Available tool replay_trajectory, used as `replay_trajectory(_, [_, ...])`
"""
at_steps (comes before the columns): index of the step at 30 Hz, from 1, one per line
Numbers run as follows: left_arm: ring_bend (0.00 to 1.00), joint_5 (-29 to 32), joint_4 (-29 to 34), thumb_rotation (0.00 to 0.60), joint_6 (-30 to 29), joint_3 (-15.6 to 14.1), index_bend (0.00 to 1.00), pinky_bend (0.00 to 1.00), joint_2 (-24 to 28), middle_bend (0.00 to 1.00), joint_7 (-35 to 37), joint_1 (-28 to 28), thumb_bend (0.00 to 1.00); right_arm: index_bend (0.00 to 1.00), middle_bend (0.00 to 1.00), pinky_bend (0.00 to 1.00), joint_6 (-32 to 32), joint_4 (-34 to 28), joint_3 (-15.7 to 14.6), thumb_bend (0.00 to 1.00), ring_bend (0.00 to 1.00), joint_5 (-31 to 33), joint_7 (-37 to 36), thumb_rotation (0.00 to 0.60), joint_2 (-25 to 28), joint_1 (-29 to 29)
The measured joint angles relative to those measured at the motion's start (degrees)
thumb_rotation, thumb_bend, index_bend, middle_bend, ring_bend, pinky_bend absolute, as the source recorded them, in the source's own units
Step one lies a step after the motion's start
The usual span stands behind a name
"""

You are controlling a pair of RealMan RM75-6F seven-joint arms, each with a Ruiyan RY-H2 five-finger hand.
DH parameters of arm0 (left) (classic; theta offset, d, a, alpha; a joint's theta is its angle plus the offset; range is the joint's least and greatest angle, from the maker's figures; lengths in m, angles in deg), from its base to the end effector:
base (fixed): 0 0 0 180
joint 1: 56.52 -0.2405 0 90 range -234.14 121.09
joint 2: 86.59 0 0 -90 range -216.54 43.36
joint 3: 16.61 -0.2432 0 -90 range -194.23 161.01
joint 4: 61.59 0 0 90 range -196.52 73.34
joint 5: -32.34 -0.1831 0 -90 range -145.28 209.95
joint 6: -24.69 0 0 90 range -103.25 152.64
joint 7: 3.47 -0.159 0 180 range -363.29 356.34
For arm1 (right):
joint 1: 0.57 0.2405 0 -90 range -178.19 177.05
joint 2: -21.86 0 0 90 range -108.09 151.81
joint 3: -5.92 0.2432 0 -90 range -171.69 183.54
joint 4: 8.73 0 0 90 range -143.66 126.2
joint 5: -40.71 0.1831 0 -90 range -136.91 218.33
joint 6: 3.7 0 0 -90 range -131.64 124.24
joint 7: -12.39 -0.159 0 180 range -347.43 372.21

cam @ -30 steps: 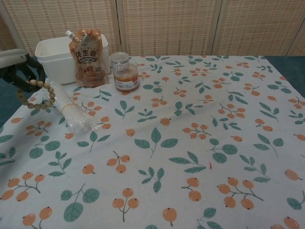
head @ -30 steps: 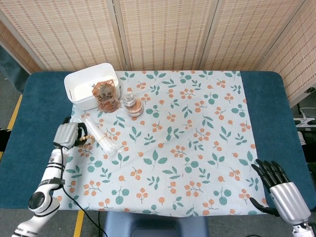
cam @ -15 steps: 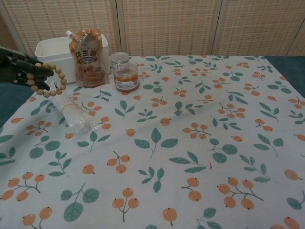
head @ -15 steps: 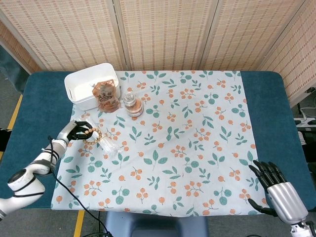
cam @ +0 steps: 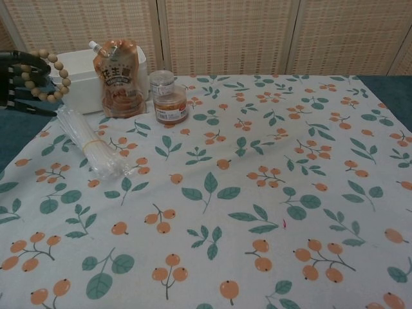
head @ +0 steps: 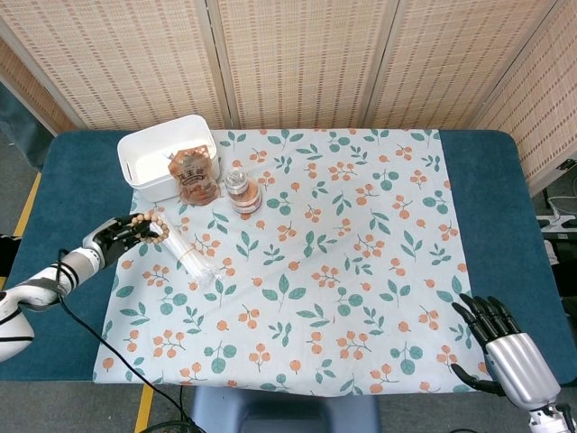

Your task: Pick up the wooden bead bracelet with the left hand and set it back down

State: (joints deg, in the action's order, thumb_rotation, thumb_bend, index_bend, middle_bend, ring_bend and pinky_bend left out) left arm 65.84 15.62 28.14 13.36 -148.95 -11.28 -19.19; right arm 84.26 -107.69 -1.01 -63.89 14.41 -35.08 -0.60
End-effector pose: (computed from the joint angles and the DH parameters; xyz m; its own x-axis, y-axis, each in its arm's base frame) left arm -0.2210 0.3848 0.1300 -0.9319 0.1509 0.3300 0.3444 0.6536 0.6739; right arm -0.2538 -0.1308 0.1701 0.4414 -0.1454 0.8854 -0.8845 -0.2368 0.4020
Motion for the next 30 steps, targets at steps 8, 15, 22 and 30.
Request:
replay_trajectory(8, [0.22, -15.15, -4.95, 0.583, 6.21, -2.45, 0.21, 0.04, 0.13, 0.38, 11.74, 0.36, 1.0, 0.0, 0.0, 0.0, 0.08, 0.03, -0.05, 0.2, 0.0, -0.09, -0.14, 0.459, 0.03, 0.04])
replay_trajectory(15, [0.21, -26.1, -5.86, 0.477, 9.45, 0.09, 0.21, 0.04, -0.03, 0.38, 22.02, -1.58, 0.94, 0.0, 0.0, 0.0, 0.6, 0.08, -0.09, 0.2, 0.0, -0.21, -0.6, 0.459, 0.23, -0.09])
replay_trajectory(22, [0.21, -32.7, -5.87, 0.495, 13.5, 9.36, 0.23, 0.04, -1.97, 0.41, 23.41, -7.87, 0.67, 0.0, 0.0, 0.0, 0.49, 0.07, -0.17, 0.2, 0.0, -0.26, -0.49, 0.46, 0.21, -0.09])
replay_trajectory(30, [0.29, -36.93, -7.51, 0.596, 14.58, 17.97, 0.47, 0.03, -7.38, 0.65, 26.42, -13.88, 0.53, 0.0, 0.0, 0.0, 0.36, 0.03, -0.18, 0.2, 0.0, -0.2, -0.28, 0.461, 0.11, -0.06])
